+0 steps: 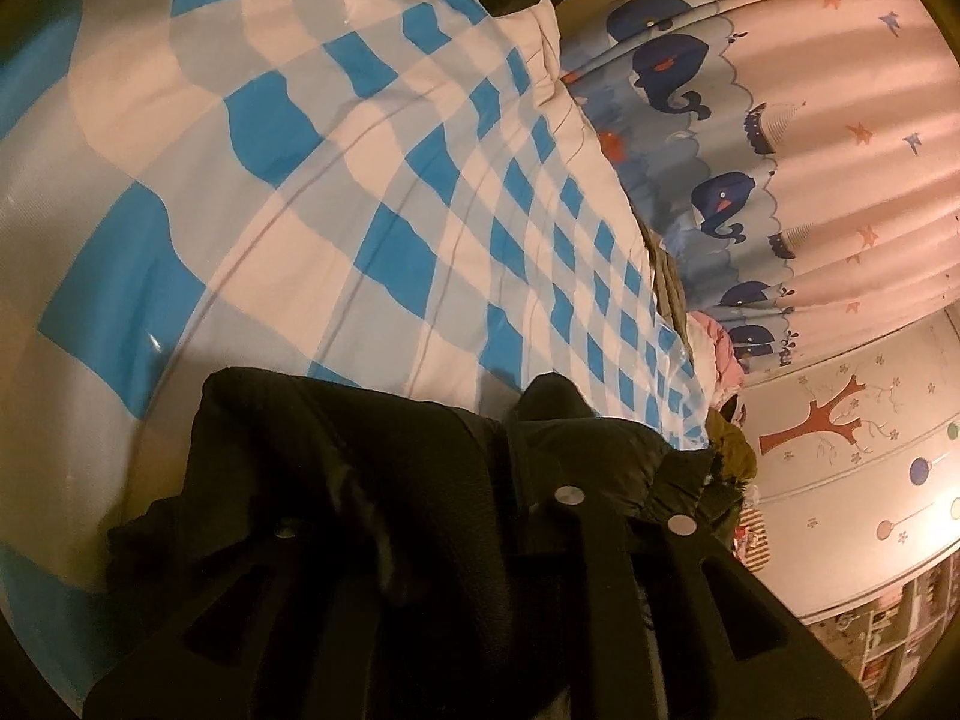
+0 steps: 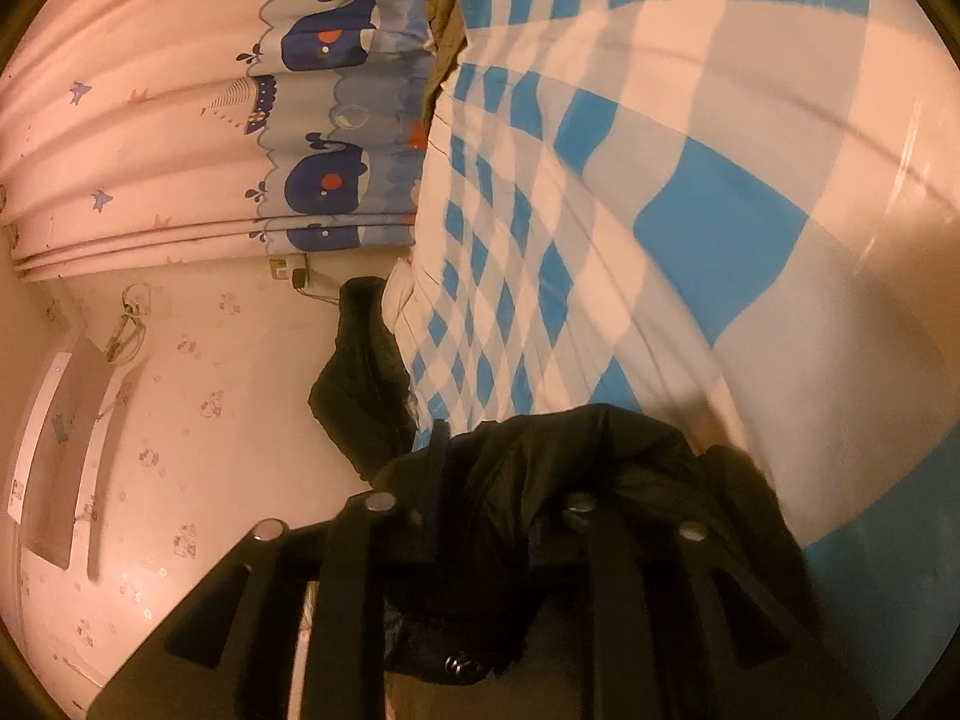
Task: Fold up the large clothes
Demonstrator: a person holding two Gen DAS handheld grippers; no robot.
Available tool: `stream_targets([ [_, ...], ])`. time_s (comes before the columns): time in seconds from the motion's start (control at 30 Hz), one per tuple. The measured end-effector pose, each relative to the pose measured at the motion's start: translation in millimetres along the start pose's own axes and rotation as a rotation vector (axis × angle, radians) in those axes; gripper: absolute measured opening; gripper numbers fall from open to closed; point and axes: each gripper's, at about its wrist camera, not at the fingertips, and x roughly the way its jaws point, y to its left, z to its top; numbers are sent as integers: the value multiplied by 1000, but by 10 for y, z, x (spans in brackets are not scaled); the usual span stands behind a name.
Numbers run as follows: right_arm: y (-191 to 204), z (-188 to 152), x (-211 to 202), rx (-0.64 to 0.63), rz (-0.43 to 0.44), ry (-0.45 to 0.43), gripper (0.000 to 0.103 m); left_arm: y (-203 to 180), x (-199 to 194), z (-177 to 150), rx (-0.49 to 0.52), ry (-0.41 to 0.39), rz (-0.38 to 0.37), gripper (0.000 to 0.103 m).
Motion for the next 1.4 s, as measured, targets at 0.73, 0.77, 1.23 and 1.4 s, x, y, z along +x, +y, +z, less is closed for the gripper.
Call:
stream_targets([
  [0.73, 2016, -1558, 1221, -1025, -494, 141, 89, -1856, 37, -971, 652, -75, 64, 89],
  [0.77, 1938, -1578, 1360, -1026, -517, 154, 89, -1885, 192, -1033, 690, -66, 103, 89],
  [1.23, 1352, -1291, 1728, -857, -581, 216, 93, -1262, 578, -914, 531, -55, 204, 88],
  [1.4, 1740, -953, 1359, -875, -584, 11, 94, -1379, 334, -567, 566, -208, 279, 89],
])
